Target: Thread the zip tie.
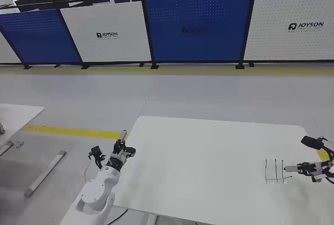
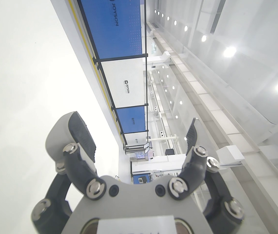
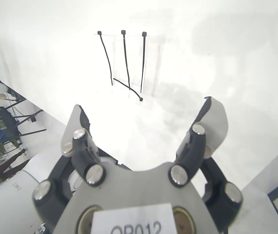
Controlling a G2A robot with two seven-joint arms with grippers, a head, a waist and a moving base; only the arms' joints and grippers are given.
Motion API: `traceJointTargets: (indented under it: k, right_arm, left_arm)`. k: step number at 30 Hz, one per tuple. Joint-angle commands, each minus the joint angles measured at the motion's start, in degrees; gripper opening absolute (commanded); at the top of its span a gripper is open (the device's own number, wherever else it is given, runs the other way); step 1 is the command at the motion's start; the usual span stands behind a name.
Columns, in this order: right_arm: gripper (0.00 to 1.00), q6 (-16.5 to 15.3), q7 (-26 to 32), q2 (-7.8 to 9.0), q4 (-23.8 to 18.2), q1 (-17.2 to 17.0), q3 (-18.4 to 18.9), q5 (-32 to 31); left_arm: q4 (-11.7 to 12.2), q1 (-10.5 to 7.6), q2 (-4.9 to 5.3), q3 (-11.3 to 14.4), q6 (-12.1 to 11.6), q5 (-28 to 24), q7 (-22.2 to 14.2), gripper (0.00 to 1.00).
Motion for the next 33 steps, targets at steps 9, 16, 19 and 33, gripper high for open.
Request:
traceJointTargets:
  k: [9,16,19,33]
  right_arm:
    - [1.00,-0.64,-0.06,-0.05,-0.38,-0.44,-0.23,0.11]
    - [1.00,-2.08,2.02,-1.32,1.56,2.13,-2.65,-0.77]
    - [1.00,-2.53,2.44,-2.41,3.79,3.90,-4.29,-0.53]
    - [1.00,-5.98,2.09,-2.06,3.10,1.96,-2.83,3.62]
  left_arm:
    - [0.00,0.00,0.00,0.00,0.00,0.00,0.00,1.00]
    - [0.00,0.00,0.00,0.00,0.00,0.00,0.00,1.00]
    - [0.00,0.00,0.00,0.00,0.00,0.00,0.00,1.00]
    - [0.00,0.00,0.00,0.00,0.00,0.00,0.00,1.00]
